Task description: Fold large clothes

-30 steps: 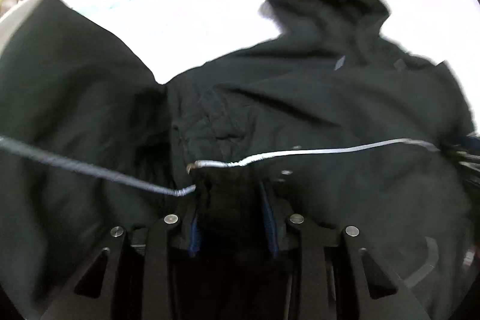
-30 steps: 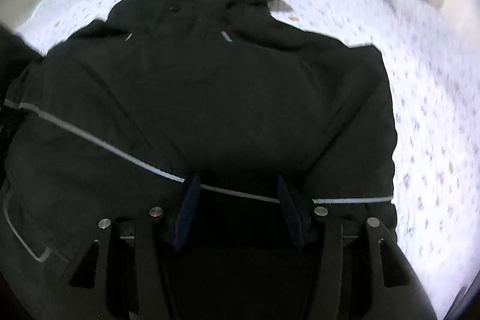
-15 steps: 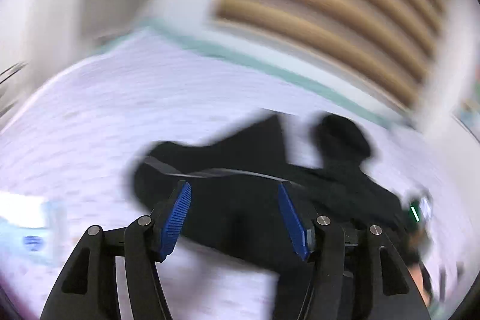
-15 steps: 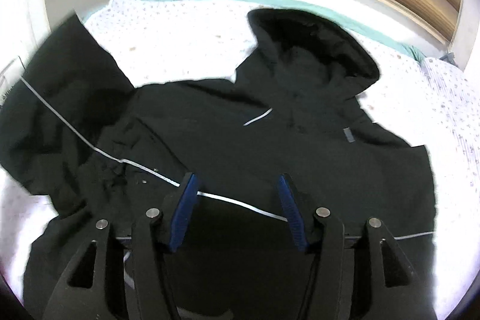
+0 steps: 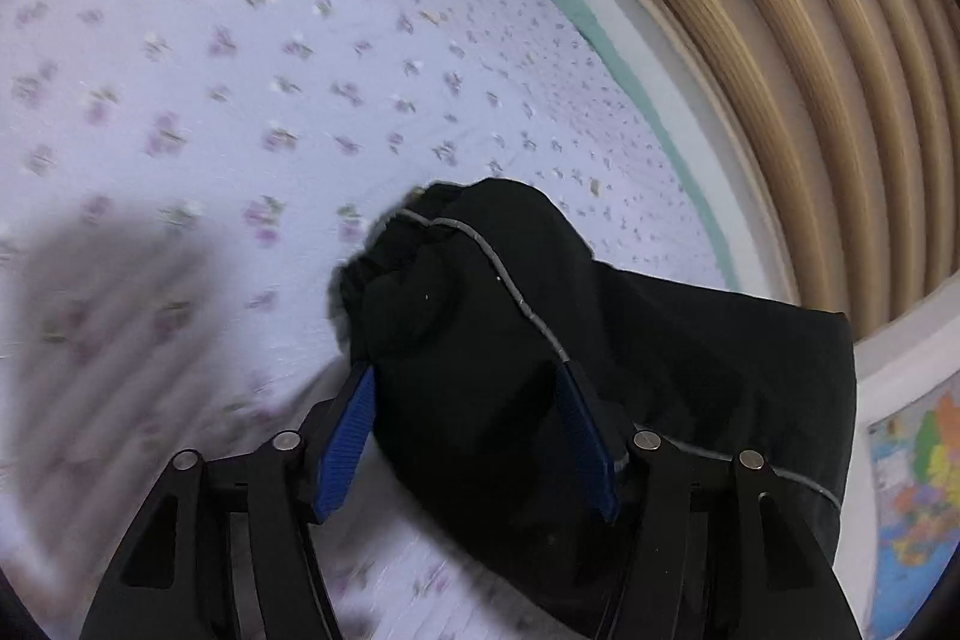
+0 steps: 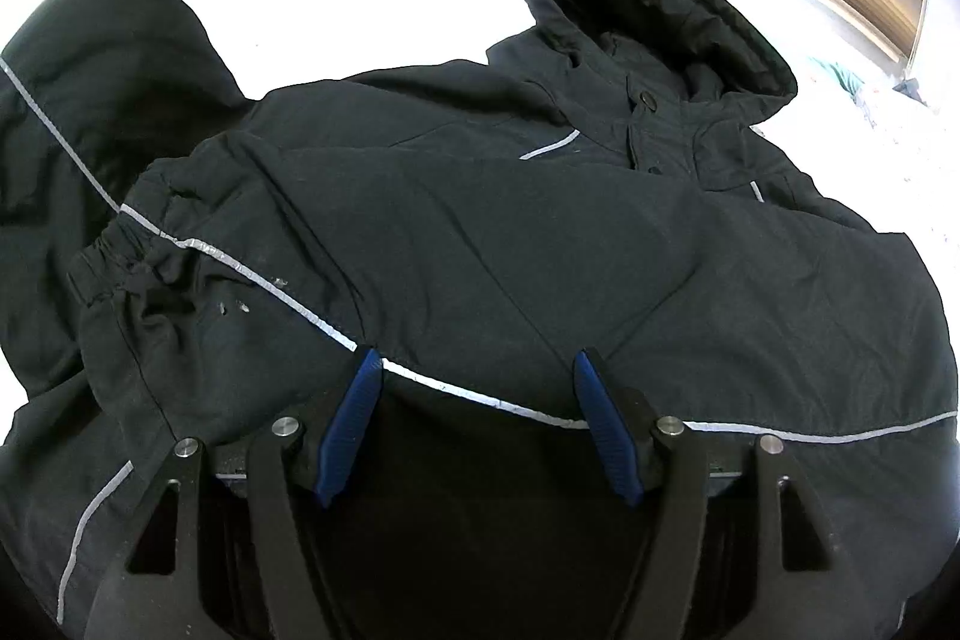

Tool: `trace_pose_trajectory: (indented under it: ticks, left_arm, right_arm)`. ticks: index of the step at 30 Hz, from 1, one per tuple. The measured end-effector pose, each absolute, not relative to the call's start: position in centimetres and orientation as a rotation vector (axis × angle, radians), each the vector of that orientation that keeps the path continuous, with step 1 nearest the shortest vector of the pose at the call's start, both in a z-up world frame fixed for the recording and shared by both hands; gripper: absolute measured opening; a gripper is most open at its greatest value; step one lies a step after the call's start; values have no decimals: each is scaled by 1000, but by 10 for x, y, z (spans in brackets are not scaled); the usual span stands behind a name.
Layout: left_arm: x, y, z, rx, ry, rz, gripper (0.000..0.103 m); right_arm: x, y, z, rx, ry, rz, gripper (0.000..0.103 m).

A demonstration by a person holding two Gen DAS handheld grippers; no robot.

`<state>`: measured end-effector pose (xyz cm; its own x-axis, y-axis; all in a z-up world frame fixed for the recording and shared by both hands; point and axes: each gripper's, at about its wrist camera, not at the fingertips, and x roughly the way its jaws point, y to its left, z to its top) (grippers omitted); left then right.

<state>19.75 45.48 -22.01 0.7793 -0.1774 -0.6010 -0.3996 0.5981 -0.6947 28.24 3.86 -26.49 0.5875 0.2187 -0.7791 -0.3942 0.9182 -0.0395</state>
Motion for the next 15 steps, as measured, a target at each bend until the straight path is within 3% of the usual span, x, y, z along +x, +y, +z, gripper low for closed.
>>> trace_pose_trajectory:
  ticks: [1,3,5,11,15]
  left_arm:
    - [202,452,-223,-939,684,139,61]
    - [201,447,-219,-899,672,171,33]
    - [198,437,-203,-809,639,245,17]
    - [146,420,-132,-489,465,712,15]
    - [132,437,-150,-525,559,792,16]
  right_arm:
    - [283,38,-265,-215,874,361,70]
    - [284,39,-265,-216,872,361,70]
    - [288,38,-266,-216,872,361,71]
    - [290,37,-267,-212,869,364,71]
    - [290,37,-267,-209,868,365,71]
